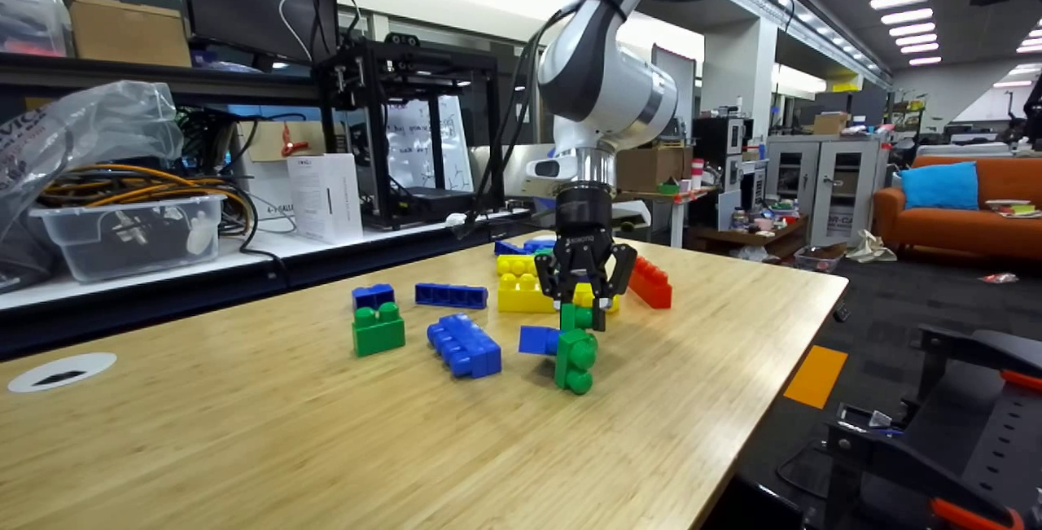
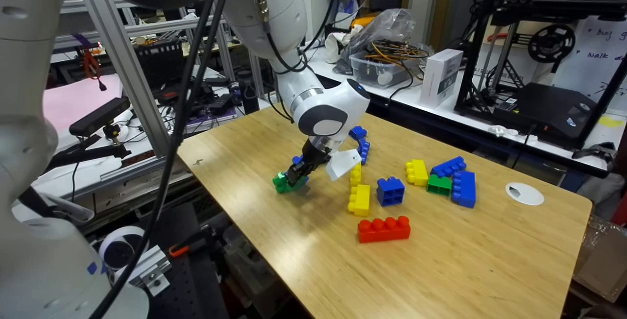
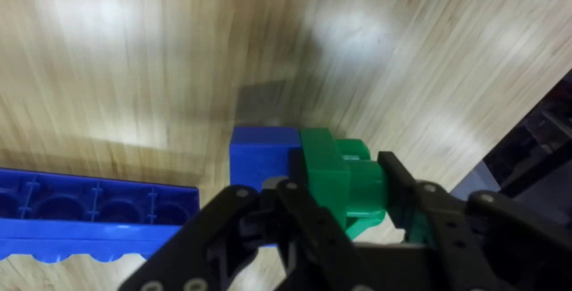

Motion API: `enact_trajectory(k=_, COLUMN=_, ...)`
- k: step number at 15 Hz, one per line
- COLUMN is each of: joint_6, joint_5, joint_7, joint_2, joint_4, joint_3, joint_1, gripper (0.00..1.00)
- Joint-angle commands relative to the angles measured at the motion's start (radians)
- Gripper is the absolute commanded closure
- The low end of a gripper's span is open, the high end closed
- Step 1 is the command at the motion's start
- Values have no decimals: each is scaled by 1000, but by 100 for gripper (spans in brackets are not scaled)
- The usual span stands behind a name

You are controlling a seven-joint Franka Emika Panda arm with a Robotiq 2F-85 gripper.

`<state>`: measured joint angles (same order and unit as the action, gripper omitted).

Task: Separate the blue toy from the green toy

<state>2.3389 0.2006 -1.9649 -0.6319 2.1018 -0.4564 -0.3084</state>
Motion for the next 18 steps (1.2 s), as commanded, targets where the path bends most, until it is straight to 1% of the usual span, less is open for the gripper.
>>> enact_trajectory(k=1, joint_6=-176, joint_5=94, joint_7=-69, joint_2=-38, joint_4=-91, joint_3=50, joint_1=29, gripper=82)
enact_trajectory(k=6, joint_6=-369, joint_5=147, joint_7=-29, joint_2=-63, joint_4=-176, joint_3=135, joint_1=90, gripper=82)
enact_trajectory(k=9, joint_6=-438, joint_5=160, joint_7=41, joint_2=-85, joint_4=-217, joint_3=182, joint_1=132, gripper=82)
enact_trajectory(k=11, joint_6=-409, joint_5=176, joint_7=117, joint_2=-98, joint_4=-228, joint_3=210, joint_1=162, gripper=82)
enact_trajectory(k=14, joint_6=-322, joint_5=193, joint_7=219, joint_2=-112, joint_4=-234, joint_3=231, joint_1=196, gripper=82)
enact_trajectory(k=18, joint_6=-320, joint_5=192, joint_7=305, joint_2=-120, joint_4=-257, joint_3=233, joint_1=214, gripper=82)
